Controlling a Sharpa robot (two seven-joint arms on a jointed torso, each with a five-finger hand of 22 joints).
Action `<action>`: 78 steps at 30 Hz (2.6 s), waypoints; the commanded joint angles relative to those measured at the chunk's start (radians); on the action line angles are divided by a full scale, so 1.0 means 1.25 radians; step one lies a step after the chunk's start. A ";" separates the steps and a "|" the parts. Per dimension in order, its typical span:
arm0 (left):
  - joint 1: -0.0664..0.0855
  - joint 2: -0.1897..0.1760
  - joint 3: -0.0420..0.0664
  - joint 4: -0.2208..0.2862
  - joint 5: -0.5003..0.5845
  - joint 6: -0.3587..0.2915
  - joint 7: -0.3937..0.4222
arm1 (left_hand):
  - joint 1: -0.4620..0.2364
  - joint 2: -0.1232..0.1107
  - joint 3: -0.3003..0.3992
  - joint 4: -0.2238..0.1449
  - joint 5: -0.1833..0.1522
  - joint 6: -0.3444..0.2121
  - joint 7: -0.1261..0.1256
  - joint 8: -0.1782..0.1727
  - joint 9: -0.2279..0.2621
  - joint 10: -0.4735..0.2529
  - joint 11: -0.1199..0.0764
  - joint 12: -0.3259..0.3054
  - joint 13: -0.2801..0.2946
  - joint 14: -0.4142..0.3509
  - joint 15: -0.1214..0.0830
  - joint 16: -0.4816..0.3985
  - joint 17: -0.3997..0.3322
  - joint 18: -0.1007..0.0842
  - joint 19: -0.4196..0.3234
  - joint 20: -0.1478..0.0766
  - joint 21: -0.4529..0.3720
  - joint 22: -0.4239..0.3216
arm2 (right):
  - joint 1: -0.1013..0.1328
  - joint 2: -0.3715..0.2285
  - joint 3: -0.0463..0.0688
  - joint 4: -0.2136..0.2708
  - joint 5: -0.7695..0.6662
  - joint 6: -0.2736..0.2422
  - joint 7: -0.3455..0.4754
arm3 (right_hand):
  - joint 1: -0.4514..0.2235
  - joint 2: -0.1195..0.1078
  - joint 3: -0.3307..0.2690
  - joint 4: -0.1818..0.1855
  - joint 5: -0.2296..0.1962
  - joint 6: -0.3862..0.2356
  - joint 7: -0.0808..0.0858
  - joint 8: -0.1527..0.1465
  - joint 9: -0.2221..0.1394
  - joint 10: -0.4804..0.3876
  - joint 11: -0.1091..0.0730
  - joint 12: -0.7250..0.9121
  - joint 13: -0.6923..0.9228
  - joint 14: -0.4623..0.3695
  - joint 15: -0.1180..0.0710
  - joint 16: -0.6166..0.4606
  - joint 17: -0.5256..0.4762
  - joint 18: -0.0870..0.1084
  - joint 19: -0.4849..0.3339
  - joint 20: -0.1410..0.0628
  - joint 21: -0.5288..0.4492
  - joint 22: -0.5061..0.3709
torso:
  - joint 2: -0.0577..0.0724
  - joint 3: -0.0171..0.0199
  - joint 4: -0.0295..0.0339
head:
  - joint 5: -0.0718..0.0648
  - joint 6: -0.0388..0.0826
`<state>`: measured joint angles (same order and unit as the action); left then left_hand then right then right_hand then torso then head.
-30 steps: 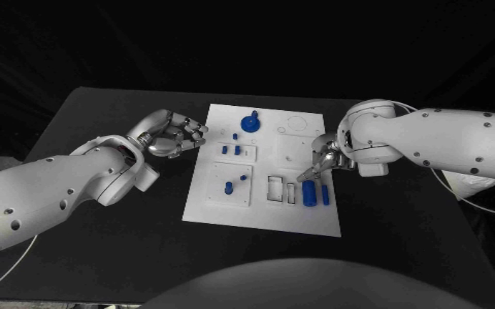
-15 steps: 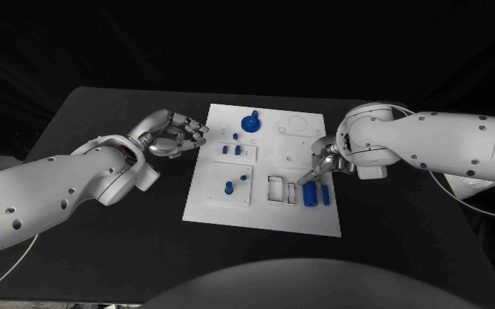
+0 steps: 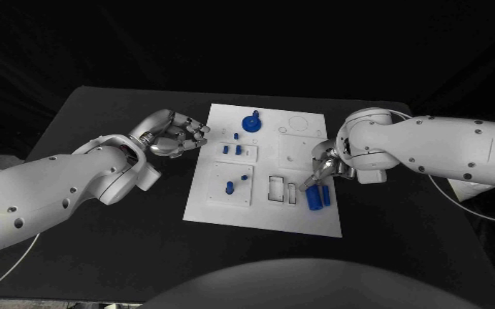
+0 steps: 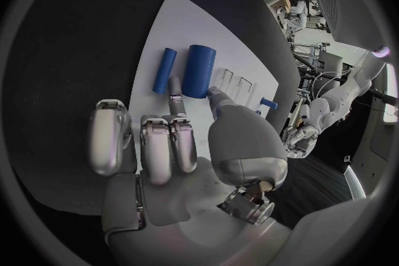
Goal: Assemble the parts on the task board
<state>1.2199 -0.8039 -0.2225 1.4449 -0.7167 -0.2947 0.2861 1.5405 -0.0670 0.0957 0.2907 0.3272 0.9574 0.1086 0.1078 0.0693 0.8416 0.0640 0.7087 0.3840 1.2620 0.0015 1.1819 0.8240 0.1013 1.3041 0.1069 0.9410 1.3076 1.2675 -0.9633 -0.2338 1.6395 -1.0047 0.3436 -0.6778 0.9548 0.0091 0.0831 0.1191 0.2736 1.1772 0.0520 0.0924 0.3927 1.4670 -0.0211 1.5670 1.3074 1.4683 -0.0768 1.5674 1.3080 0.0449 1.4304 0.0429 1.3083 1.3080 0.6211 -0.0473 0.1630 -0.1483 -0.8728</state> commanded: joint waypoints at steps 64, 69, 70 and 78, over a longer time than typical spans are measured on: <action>0.000 0.011 0.000 -0.007 0.004 0.023 -0.008 | 0.001 0.004 0.005 0.001 0.007 -0.002 0.004 -0.006 -0.001 -0.005 0.005 0.003 -0.002 -0.006 0.000 -0.007 -0.004 0.014 -0.006 0.002 -0.009 0.075 | 0.032 0.073 -0.001 -0.027 0.239 -0.097 0.016 | -0.035 -0.007 0.173 -0.084 0.236 -0.078 -0.007 0.064 0.237 0.083 -0.005 0.003 0.211 0.082 -0.002 0.003 0.210 0.033 -0.047 -0.008 -0.097 0.117 | 0.000 -0.0010 0.0004 | 0.010 0.000; 0.000 0.012 0.000 -0.008 0.004 0.025 -0.007 | 0.001 0.004 0.005 0.001 0.007 -0.002 0.004 -0.006 -0.001 -0.005 0.005 0.003 -0.002 -0.006 0.000 -0.007 -0.004 0.014 -0.006 0.002 -0.009 0.075 | 0.025 0.079 -0.001 -0.032 0.240 -0.099 0.015 | -0.043 -0.005 0.175 -0.080 0.221 -0.084 -0.004 0.058 0.236 0.083 -0.003 0.003 0.211 0.082 0.000 0.003 0.210 0.034 -0.051 -0.006 -0.107 0.115 | 0.000 -0.0015 0.0005 | 0.011 0.000; 0.000 0.012 0.000 -0.008 0.004 0.025 -0.007 | 0.001 0.004 0.005 0.001 0.007 -0.002 0.004 -0.006 -0.001 -0.005 0.005 0.003 -0.002 -0.006 0.000 -0.007 -0.004 0.014 -0.006 0.002 -0.009 0.075 | 0.024 0.079 -0.001 -0.032 0.240 -0.100 0.015 | -0.046 -0.005 0.175 -0.078 0.211 -0.085 -0.003 0.057 0.236 0.083 -0.002 0.003 0.211 0.082 0.001 0.003 0.210 0.035 -0.052 -0.005 -0.109 0.114 | 0.000 -0.0015 0.0002 | 0.011 0.000; 0.000 0.014 0.000 -0.009 0.004 0.027 -0.008 | 0.000 0.004 0.005 0.002 0.008 -0.003 0.003 -0.006 -0.001 -0.005 0.005 0.003 -0.002 -0.006 0.001 -0.007 -0.005 0.014 -0.007 0.002 -0.011 0.075 | 0.019 0.083 -0.001 -0.034 0.240 -0.102 0.015 | -0.067 -0.002 0.170 -0.064 0.148 -0.086 0.000 0.049 0.234 0.083 0.002 0.003 0.211 0.082 0.005 0.003 0.210 0.036 -0.054 -0.001 -0.118 0.113 | 0.000 -0.0019 -0.0006 | 0.012 0.000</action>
<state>1.2194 -0.7897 -0.2230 1.4323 -0.7165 -0.2779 0.2745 1.5405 -0.0670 0.0957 0.2907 0.3309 0.9574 0.1086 0.1037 0.0693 0.8381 0.0674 0.7087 0.3825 1.2620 0.0015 1.1770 0.8181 0.1013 1.3005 0.1105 0.9312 1.3073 1.2929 -0.8608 -0.2352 1.5976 -0.7059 0.2140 -0.6616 0.8798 0.0063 0.2502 0.0794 0.4650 1.0731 0.0516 0.1597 0.6861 1.4683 -0.0265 1.5670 1.3080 1.4683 -0.0767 1.5674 1.3074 0.0767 1.3679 0.0411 1.1672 1.3079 0.6207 -0.0494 0.1625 -0.1334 -0.8728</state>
